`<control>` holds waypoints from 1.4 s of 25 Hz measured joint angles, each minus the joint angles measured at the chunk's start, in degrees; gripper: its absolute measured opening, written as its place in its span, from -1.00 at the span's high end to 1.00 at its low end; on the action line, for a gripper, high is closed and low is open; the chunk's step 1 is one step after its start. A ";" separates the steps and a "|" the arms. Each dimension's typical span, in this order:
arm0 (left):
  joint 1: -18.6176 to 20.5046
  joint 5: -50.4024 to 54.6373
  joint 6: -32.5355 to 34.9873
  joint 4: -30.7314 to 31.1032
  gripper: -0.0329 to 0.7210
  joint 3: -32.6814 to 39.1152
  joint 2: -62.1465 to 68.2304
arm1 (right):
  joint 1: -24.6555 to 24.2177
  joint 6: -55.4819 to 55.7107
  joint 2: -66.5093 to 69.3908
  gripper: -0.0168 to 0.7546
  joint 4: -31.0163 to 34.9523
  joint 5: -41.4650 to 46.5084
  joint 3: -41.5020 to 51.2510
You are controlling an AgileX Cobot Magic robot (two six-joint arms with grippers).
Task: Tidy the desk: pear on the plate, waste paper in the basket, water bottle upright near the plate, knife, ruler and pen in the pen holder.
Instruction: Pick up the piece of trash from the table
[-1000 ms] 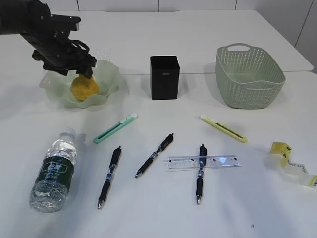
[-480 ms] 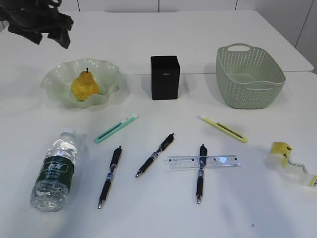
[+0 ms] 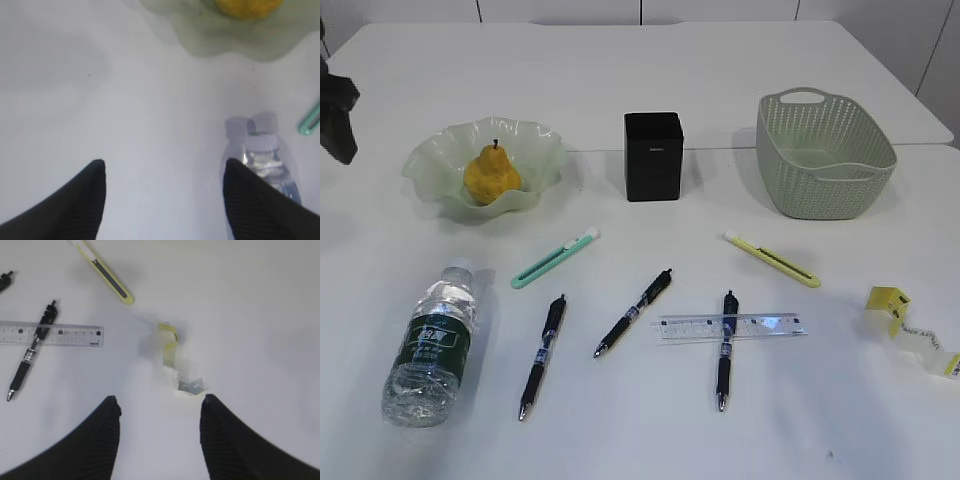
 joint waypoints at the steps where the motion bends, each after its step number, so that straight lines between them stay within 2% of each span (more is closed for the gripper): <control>1: 0.00 -0.09 0.00 -0.25 -0.47 2.63 -1.81 | 0.00 0.00 1.24 -0.05 -0.57 0.25 0.00; 7: -0.34 -0.09 0.95 -2.00 -0.47 13.54 -13.07 | 0.00 -1.21 11.41 -0.05 -4.70 0.25 0.00; 19: -0.34 -1.40 1.29 -2.61 -0.46 29.03 -29.95 | 0.00 -3.48 28.75 -0.05 -5.90 -6.16 -1.96; 26: -0.34 -2.77 1.29 -2.20 -0.46 32.72 -31.48 | 0.00 -3.58 35.03 -0.05 -6.63 -6.78 -5.29; 35: -0.34 -3.26 1.29 -2.04 -0.44 32.96 -31.48 | -1.29 -3.22 39.65 -0.05 -7.06 -6.99 -5.92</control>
